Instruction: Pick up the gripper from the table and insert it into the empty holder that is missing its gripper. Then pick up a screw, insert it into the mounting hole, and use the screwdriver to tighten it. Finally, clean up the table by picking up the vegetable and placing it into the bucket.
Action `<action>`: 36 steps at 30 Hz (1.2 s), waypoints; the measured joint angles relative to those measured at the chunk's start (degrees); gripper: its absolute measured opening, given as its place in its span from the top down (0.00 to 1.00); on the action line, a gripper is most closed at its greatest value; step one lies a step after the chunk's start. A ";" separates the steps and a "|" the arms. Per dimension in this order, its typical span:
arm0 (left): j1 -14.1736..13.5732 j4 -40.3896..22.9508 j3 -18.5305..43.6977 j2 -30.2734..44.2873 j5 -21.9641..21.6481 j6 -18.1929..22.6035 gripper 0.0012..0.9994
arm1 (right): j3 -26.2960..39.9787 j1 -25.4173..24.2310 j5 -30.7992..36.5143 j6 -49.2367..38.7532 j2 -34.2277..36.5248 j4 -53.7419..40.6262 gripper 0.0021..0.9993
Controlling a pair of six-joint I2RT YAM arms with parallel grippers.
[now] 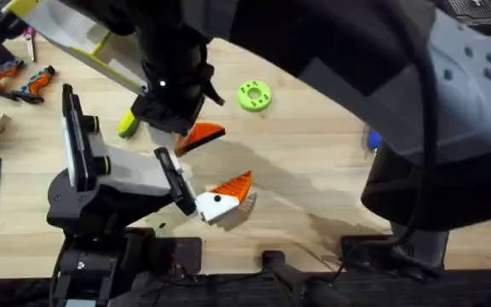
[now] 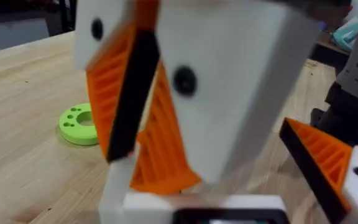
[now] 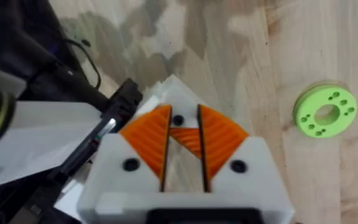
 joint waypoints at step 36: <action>-0.01 0.02 0.00 0.00 0.20 0.46 0.01 | 4.68 -17.68 -1.61 9.86 -10.99 -5.92 0.01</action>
